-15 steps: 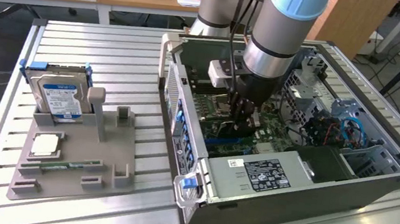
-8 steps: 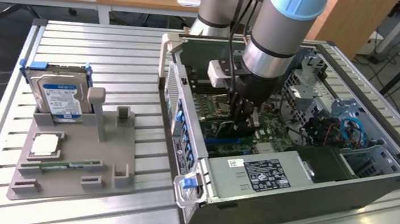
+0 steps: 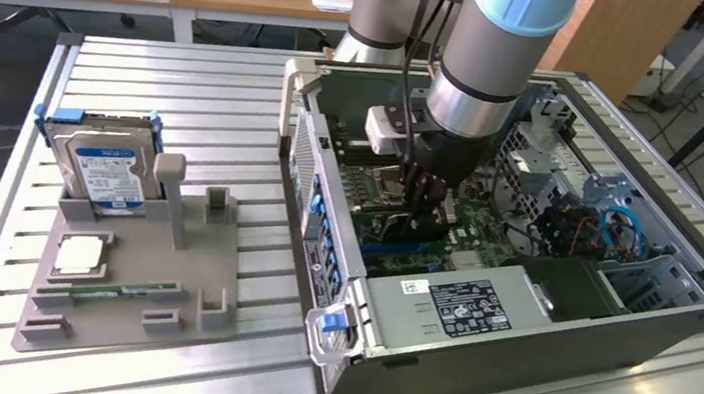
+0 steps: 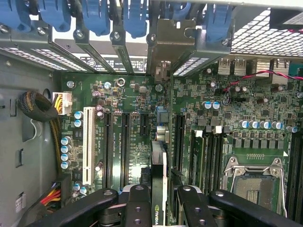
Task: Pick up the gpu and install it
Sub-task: 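Insert the gpu into the slot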
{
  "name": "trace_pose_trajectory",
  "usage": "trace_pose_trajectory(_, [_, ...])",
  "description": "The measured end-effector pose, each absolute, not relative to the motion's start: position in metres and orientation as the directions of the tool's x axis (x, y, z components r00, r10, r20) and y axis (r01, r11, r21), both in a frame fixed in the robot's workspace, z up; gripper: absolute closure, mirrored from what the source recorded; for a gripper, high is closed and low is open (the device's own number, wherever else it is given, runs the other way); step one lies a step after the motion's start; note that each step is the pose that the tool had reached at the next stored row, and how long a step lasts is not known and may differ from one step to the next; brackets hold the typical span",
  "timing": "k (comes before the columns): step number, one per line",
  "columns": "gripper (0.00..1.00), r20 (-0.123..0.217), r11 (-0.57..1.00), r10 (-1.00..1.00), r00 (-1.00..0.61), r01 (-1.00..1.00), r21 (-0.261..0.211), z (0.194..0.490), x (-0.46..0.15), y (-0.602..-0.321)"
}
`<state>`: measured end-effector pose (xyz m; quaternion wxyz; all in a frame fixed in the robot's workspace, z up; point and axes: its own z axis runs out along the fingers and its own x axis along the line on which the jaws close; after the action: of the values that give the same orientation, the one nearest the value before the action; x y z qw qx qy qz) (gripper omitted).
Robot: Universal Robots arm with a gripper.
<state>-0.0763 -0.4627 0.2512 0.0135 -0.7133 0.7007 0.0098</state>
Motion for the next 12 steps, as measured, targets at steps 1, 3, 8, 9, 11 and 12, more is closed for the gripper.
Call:
trace_pose_trajectory(1, [0.74,-0.033,-0.018,-0.999,0.018,-1.000,-0.005,0.2512,-0.0763,-0.4627])
trace_pose_trajectory(3, [0.74,-0.033,-0.018,-0.999,0.018,-1.000,-0.006,0.2512,-0.0763,-0.4627])
trace_pose_trajectory(8, [0.74,-0.033,-0.018,-0.999,0.018,-1.000,-0.006,0.2533,-0.0763,-0.4627])
trace_pose_trajectory(9, [0.74,-0.033,-0.018,-0.999,0.018,-1.000,-0.006,0.2533,-0.0763,-0.4627])
trace_pose_trajectory(11, [0.74,-0.033,-0.018,-0.999,0.018,-1.000,-0.006,0.2533,-0.0763,-0.4627])
trace_pose_trajectory(12, [0.74,-0.033,-0.018,-0.999,0.018,-1.000,-0.005,0.2532,-0.0763,-0.4628])
